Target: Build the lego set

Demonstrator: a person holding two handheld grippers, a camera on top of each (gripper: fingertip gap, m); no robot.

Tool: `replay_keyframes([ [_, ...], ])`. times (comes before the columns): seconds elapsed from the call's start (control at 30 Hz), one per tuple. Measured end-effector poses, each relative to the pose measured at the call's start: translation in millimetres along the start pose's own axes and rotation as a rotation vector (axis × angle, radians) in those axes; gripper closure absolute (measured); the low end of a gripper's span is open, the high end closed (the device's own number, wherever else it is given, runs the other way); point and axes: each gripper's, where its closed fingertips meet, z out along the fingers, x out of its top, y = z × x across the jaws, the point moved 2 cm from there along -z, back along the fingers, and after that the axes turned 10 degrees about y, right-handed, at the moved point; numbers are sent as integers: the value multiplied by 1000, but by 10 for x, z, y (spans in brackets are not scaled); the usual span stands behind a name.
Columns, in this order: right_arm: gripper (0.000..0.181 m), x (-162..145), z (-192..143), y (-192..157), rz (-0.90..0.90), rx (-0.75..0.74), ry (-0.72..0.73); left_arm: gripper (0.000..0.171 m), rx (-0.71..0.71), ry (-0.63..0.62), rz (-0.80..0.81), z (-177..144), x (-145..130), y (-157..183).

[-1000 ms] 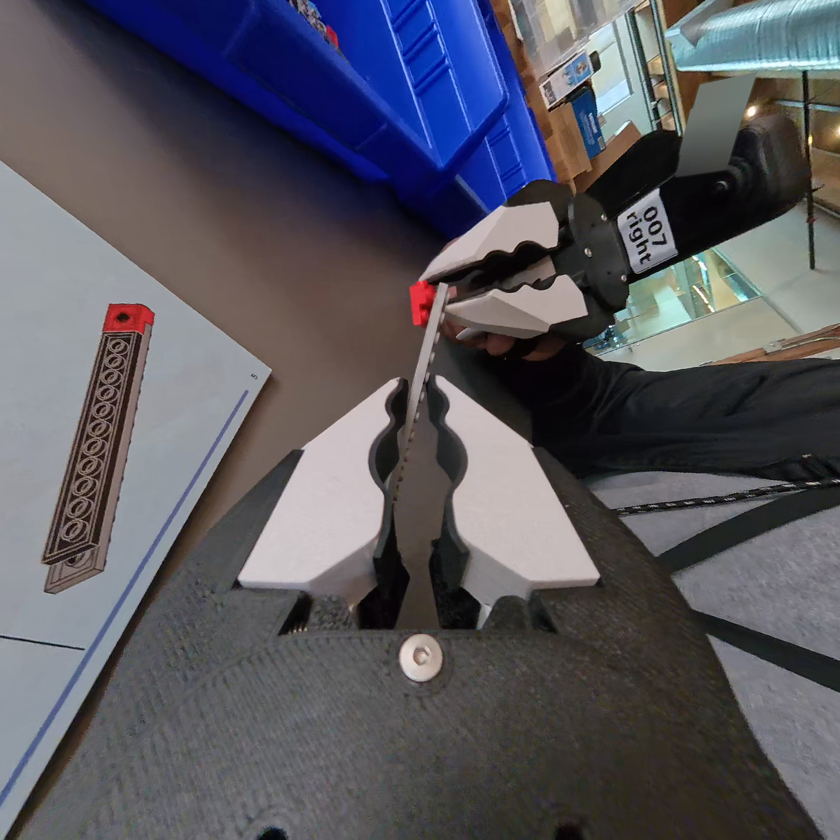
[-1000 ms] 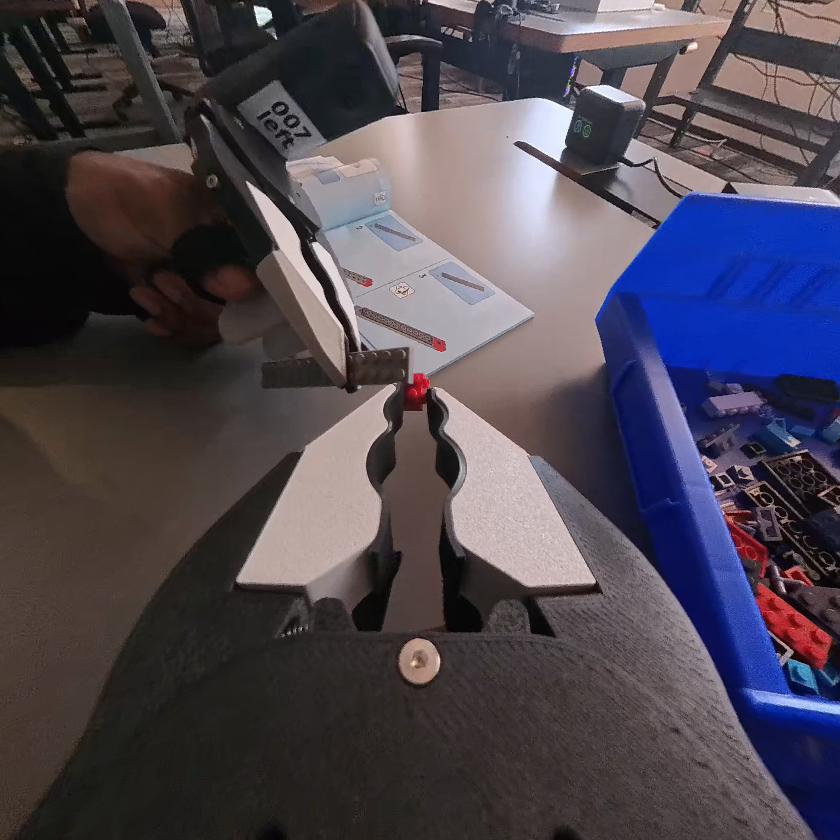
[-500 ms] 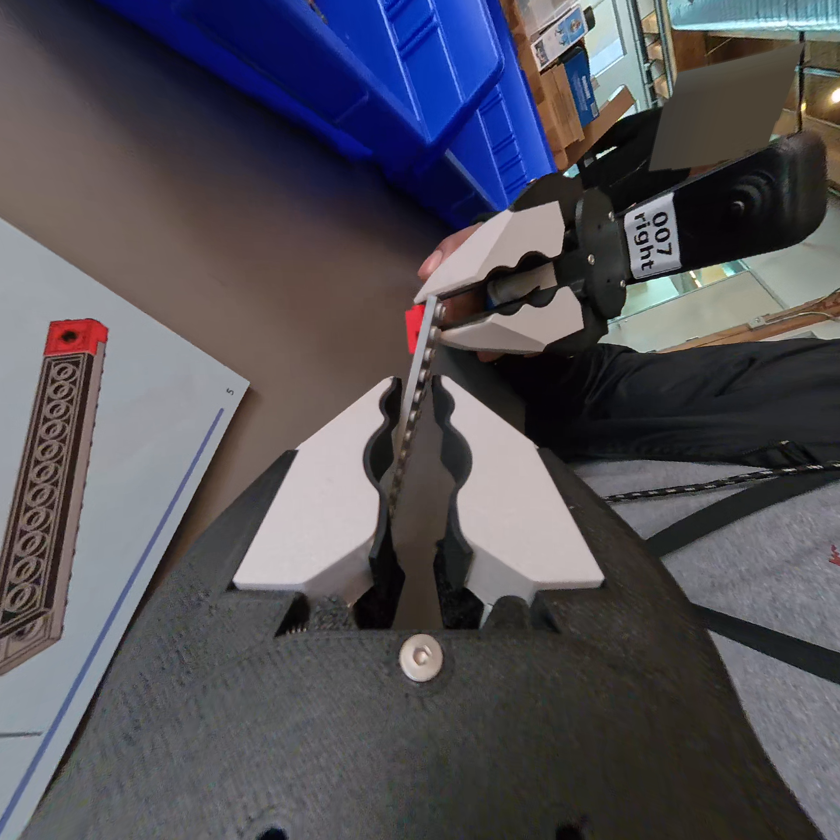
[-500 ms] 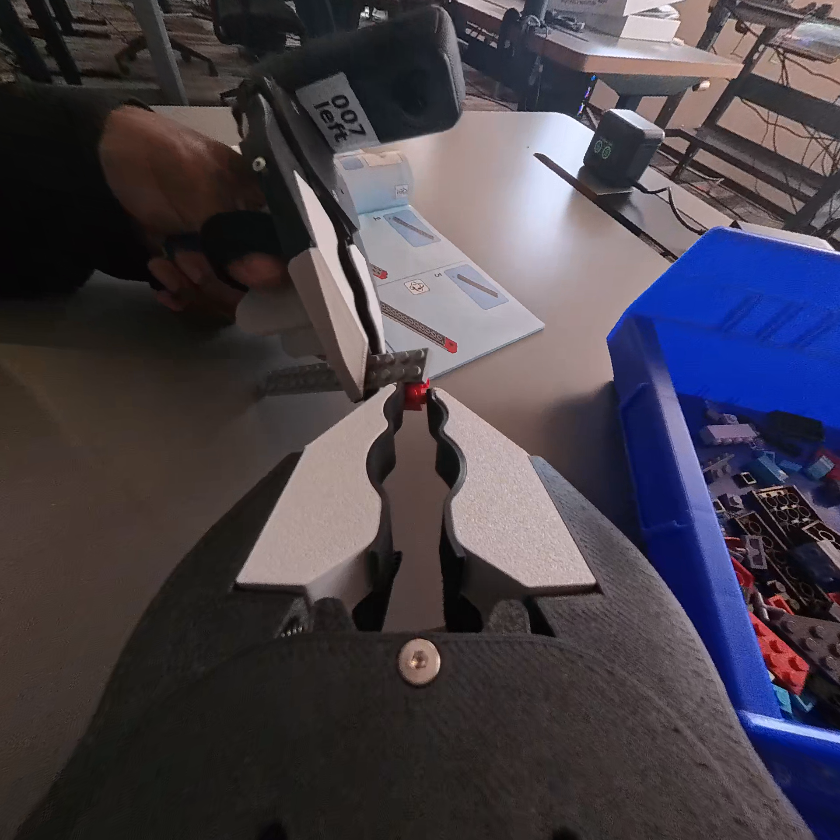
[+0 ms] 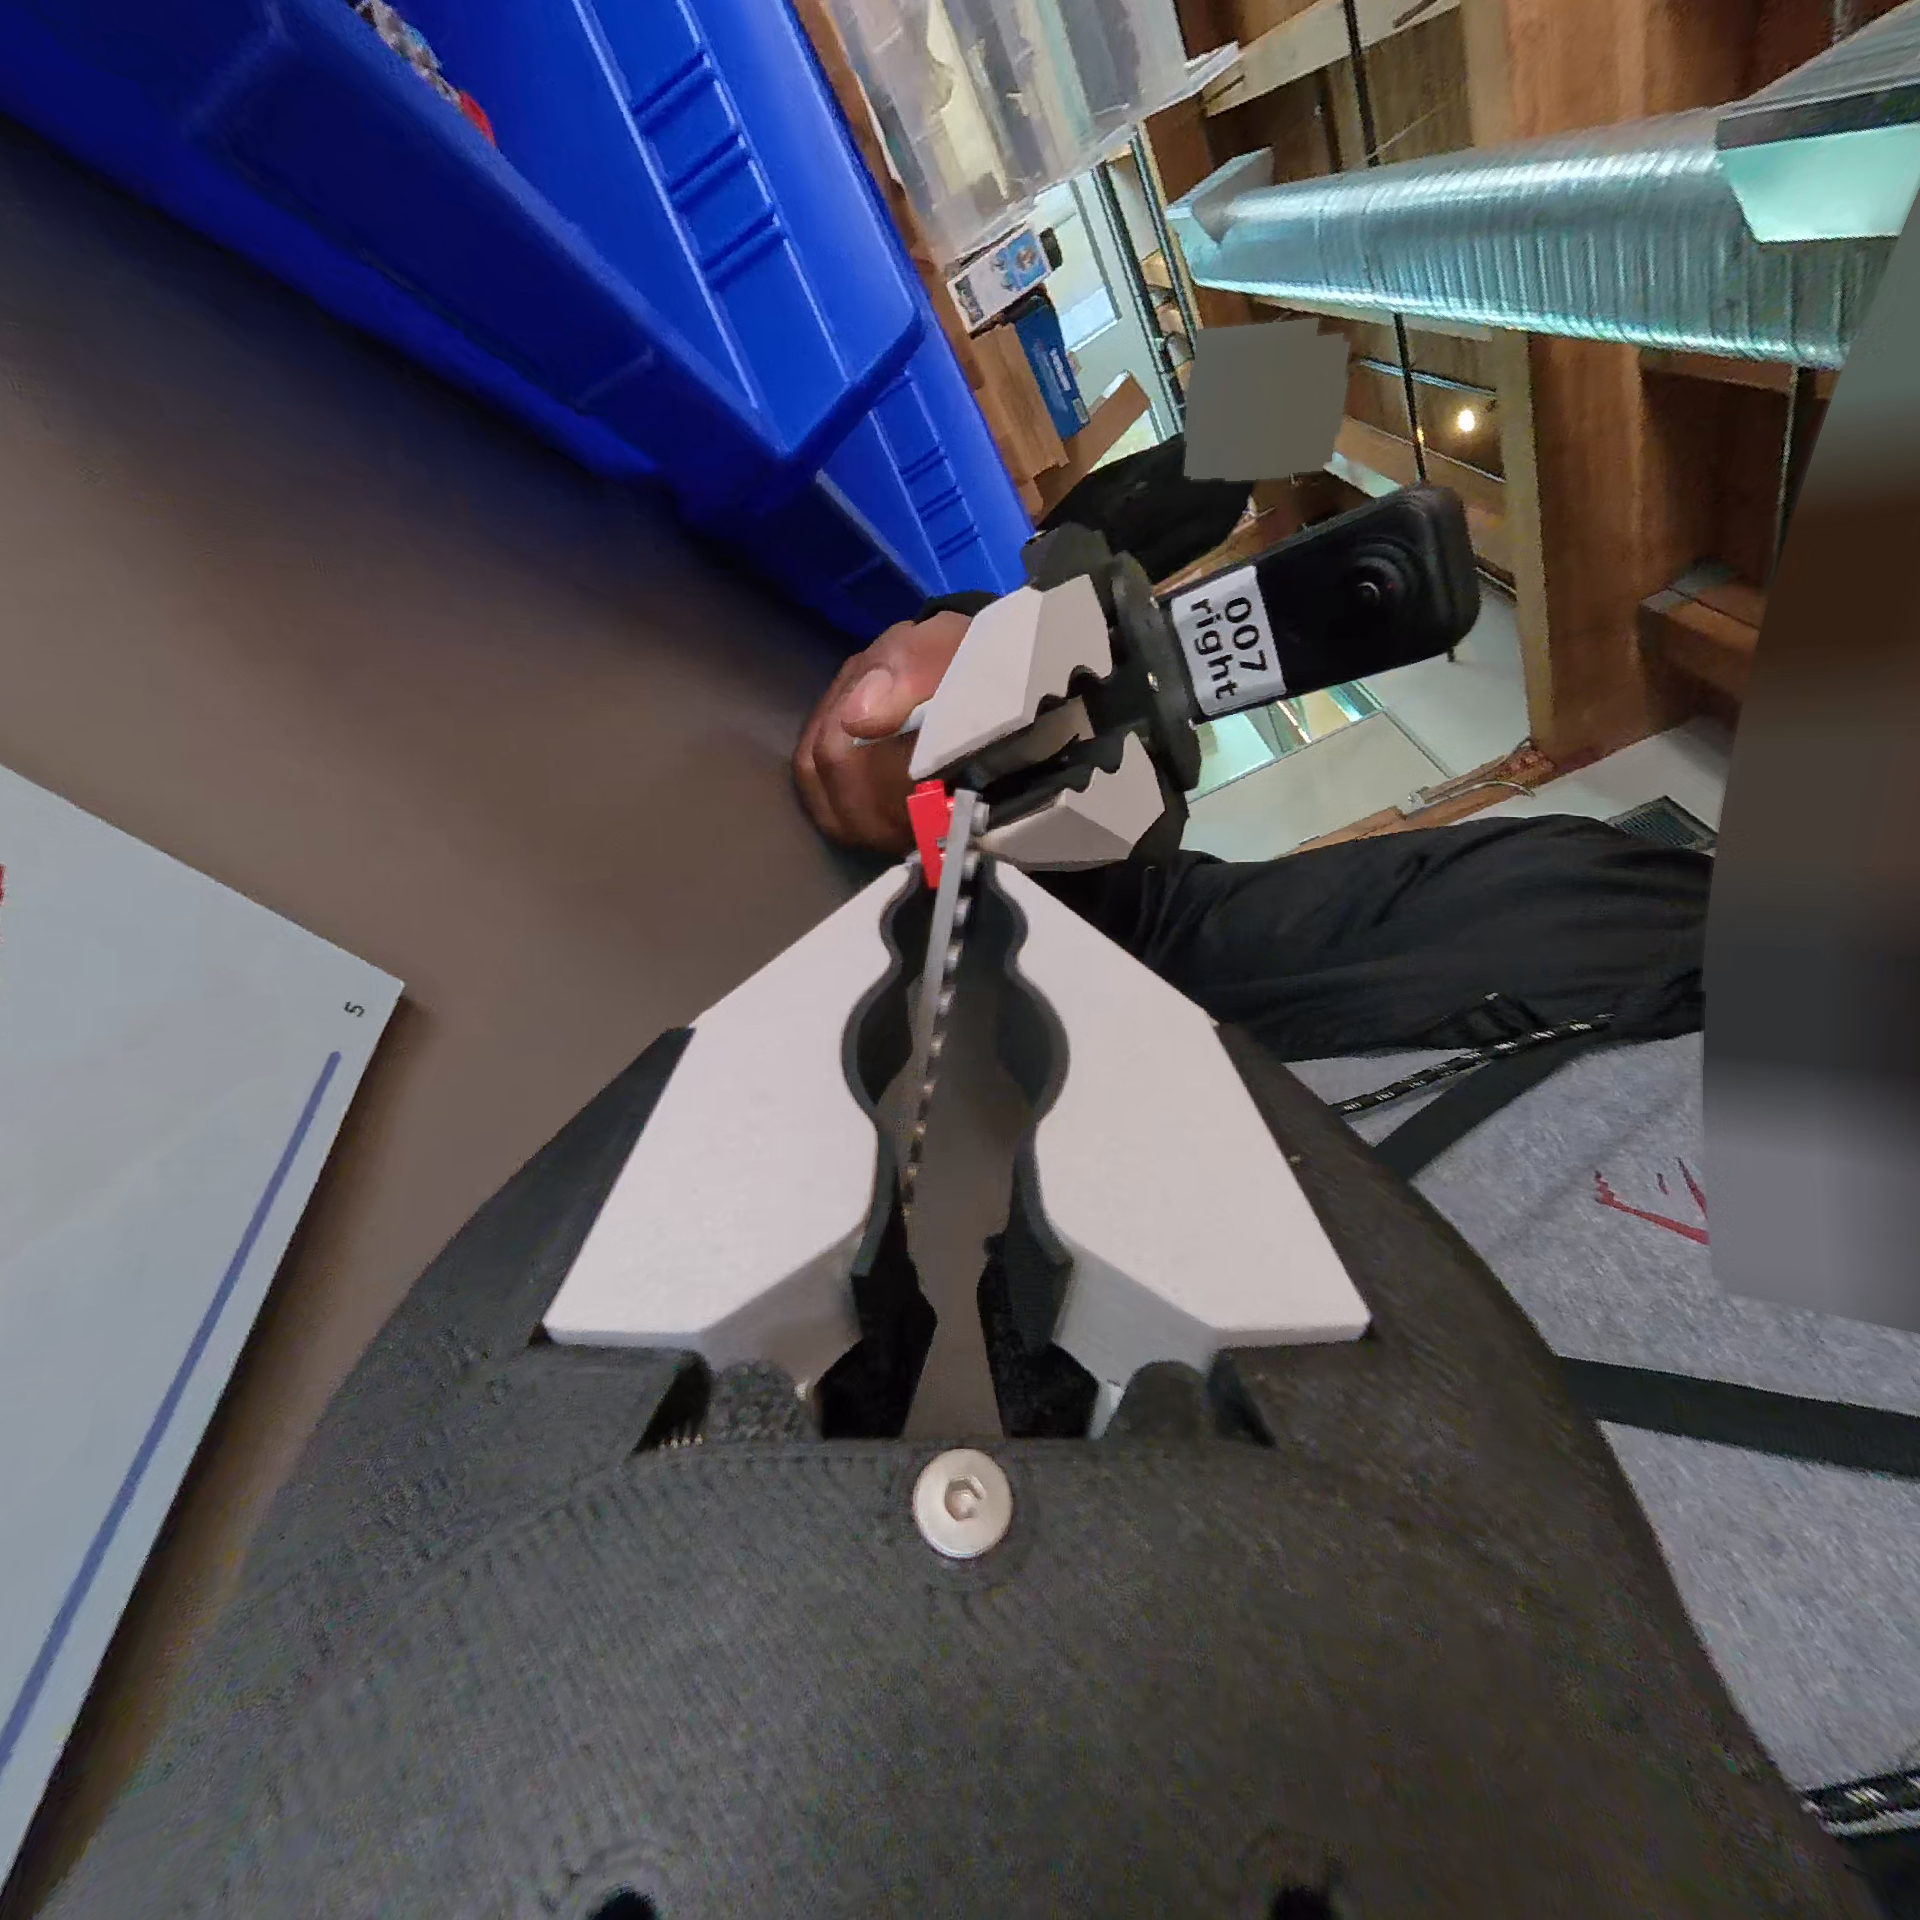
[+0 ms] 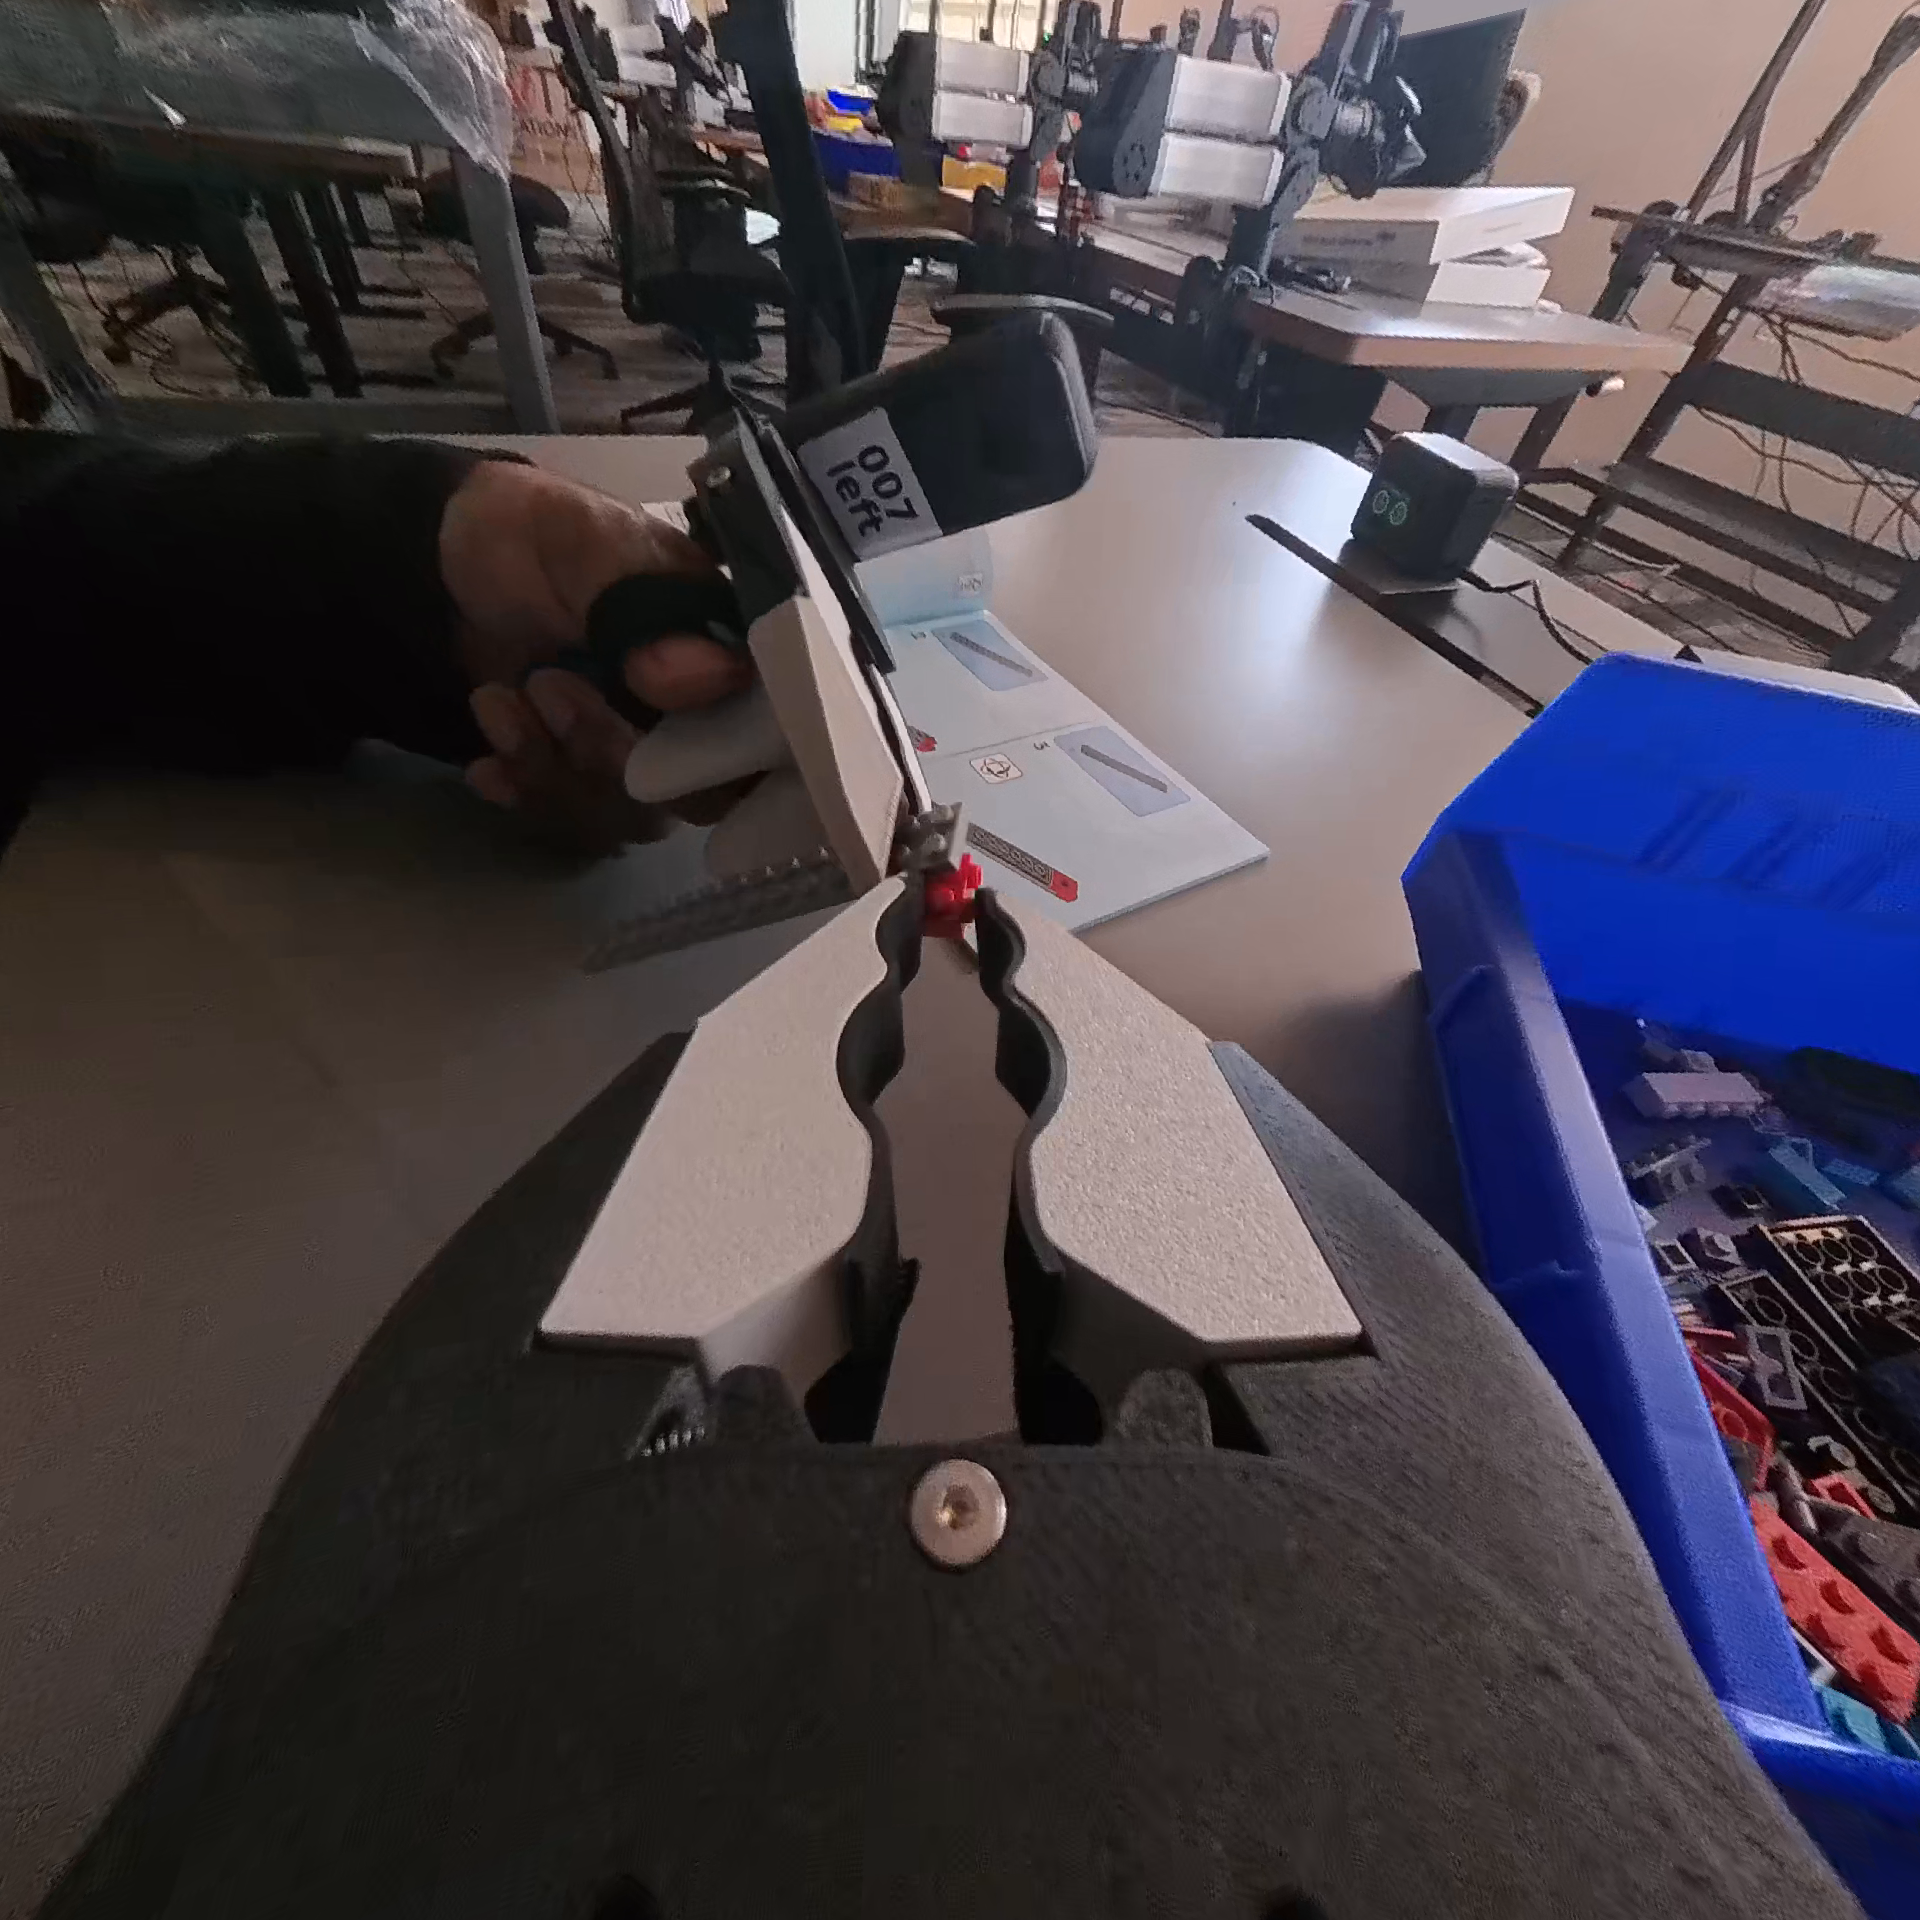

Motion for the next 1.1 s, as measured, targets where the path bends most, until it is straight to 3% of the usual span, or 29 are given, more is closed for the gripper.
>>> replay_keyframes([
  [0.47, 169, 135, -75, 33, 65, 31, 100, 167, -143, 56, -52, -29, 64, 178],
  [0.7, 162, 56, -124, 129, 83, 21, 31, 167, -4, 10, 0, -12, 3, 19],
  [0.9, 159, 71, -71, 31, 166, 95, 43, 167, 5, -54, 16, -29, -83, 36],
  [1.1, 157, -112, 63, -1, 140, 108, -90, 167, 196, -95, 124, -369, -91, -89],
])
